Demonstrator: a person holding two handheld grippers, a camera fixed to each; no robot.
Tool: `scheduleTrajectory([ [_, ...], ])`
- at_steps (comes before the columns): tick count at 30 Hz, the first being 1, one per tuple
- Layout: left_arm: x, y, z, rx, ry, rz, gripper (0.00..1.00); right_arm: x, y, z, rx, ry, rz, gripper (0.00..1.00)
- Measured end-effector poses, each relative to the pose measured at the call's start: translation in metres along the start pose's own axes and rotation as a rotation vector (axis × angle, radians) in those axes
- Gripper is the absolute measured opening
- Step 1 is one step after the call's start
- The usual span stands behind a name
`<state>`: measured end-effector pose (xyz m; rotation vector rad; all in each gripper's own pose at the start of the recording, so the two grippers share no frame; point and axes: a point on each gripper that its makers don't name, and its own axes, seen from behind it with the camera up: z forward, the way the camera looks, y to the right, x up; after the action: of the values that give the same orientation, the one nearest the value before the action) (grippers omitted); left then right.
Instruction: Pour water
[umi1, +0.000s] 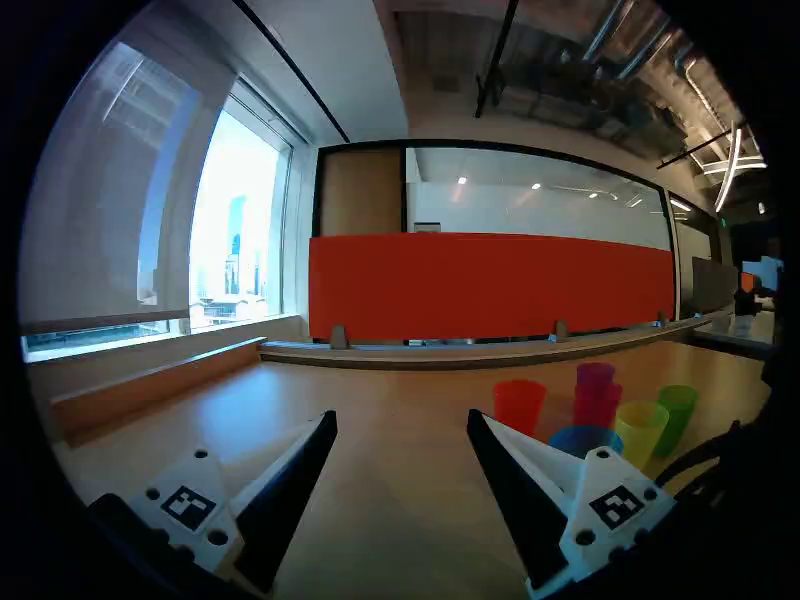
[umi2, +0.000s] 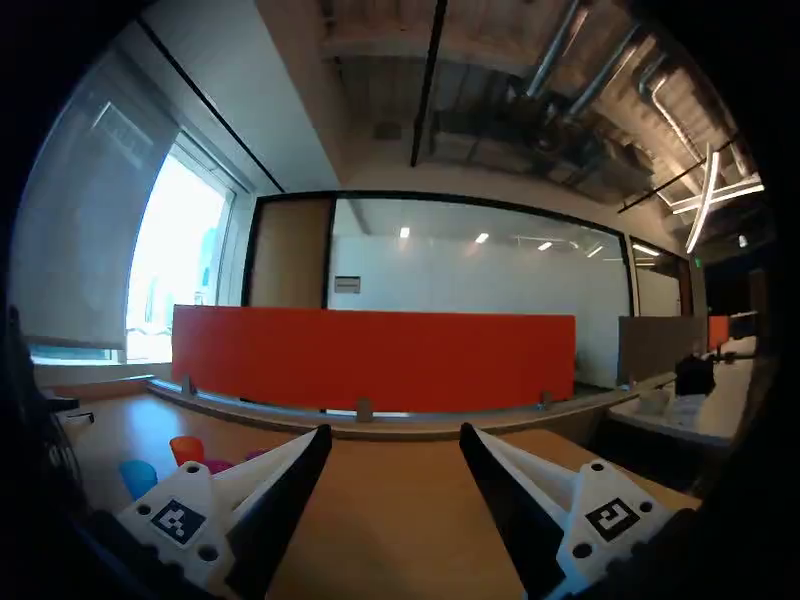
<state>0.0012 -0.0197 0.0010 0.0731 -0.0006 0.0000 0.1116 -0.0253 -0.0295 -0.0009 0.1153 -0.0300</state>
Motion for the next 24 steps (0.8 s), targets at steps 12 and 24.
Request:
scheduleTrajectory([
  [12,0.0,0.0,0.0,0.0,0.0,0.0,0.97,-0.043,-0.009,0.007,0.025,-0.021,0.013,0.99],
  [24,0.0,0.0,0.0,0.0,0.0,0.0,0.97,-0.089,0.017,0.008,-0.002,-0.055,0.03,0.99],
])
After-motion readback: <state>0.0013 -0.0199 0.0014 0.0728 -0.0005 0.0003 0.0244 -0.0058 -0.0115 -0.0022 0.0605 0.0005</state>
